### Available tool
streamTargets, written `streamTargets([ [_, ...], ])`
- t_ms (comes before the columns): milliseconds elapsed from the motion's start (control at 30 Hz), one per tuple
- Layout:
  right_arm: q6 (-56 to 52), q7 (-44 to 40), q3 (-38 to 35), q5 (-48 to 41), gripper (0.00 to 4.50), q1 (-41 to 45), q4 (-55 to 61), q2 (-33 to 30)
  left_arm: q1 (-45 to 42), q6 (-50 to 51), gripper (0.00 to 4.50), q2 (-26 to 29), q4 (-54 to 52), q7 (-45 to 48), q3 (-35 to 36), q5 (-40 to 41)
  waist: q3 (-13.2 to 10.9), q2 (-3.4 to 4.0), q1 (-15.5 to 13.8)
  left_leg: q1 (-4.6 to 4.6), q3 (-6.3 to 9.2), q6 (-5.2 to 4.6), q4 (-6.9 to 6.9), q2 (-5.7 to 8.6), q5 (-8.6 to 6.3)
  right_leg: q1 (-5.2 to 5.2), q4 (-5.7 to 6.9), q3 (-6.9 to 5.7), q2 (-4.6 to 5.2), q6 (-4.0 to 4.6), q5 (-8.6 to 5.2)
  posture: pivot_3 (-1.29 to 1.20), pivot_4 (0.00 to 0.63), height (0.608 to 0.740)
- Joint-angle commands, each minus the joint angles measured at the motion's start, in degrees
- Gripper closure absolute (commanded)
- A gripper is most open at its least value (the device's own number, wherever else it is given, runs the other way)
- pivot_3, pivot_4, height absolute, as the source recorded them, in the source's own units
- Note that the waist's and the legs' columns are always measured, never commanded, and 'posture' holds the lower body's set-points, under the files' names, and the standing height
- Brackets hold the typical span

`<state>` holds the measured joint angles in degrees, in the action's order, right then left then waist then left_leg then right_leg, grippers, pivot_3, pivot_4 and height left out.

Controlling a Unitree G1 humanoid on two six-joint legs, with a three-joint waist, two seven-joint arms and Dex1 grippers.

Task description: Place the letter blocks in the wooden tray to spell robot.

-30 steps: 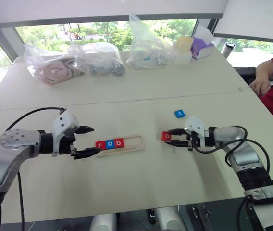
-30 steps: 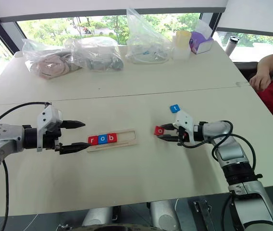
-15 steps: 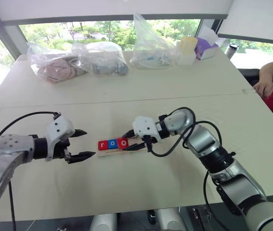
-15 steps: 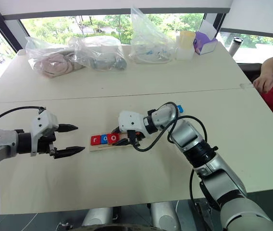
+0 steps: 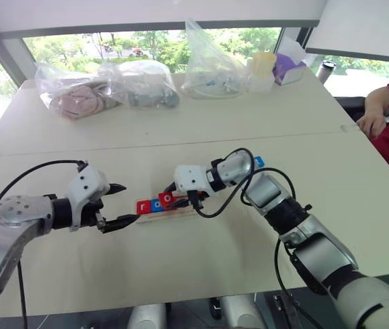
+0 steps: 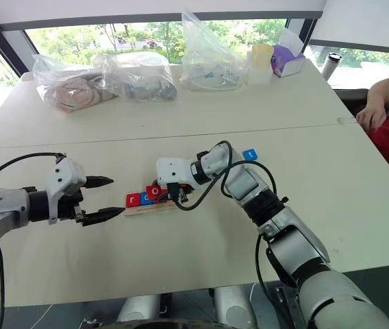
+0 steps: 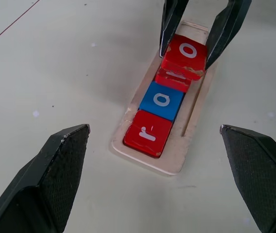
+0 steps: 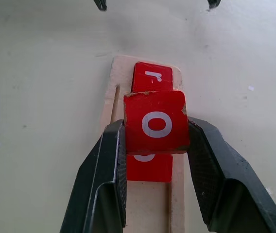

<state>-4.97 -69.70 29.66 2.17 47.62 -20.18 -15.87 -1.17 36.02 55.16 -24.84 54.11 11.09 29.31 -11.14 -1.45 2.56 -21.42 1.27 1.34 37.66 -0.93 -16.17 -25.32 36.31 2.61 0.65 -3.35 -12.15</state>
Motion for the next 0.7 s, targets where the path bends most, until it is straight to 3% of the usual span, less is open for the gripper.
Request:
streamTargets([
  [33,1.4,0.8,0.2,1.3,3.34,2.0,-2.7,1.6,0.4,0.3,0.00,1.5,-1.2,1.5,2.9,1.3,0.0,0.00,0.0,0.00,0.00,0.00,0.00,0.00,0.00,0.00,0.00,0.00,0.00,0.00,0.00,0.00,0.150,0.740],
  [467,2.4,-0.9,-1.0,1.5,3.34,2.2,-3.9,2.0,1.6,1.7,0.00,3.6,-3.4,3.1,3.8,2.5,0.0,0.01,0.0,0.00,0.00,0.00,0.00,0.00,0.00,0.00,-0.01,0.00,0.01,0.02,-0.01,0.00,0.150,0.740],
  [700,-7.1,0.4,-8.7,-6.1,3.34,1.6,4.5,1.9,2.0,1.7,0.00,3.1,-3.6,2.9,3.9,2.8,0.0,0.01,0.0,0.00,0.01,0.00,0.00,-0.01,0.00,0.00,0.00,0.00,0.01,0.00,0.00,0.00,0.150,0.740],
])
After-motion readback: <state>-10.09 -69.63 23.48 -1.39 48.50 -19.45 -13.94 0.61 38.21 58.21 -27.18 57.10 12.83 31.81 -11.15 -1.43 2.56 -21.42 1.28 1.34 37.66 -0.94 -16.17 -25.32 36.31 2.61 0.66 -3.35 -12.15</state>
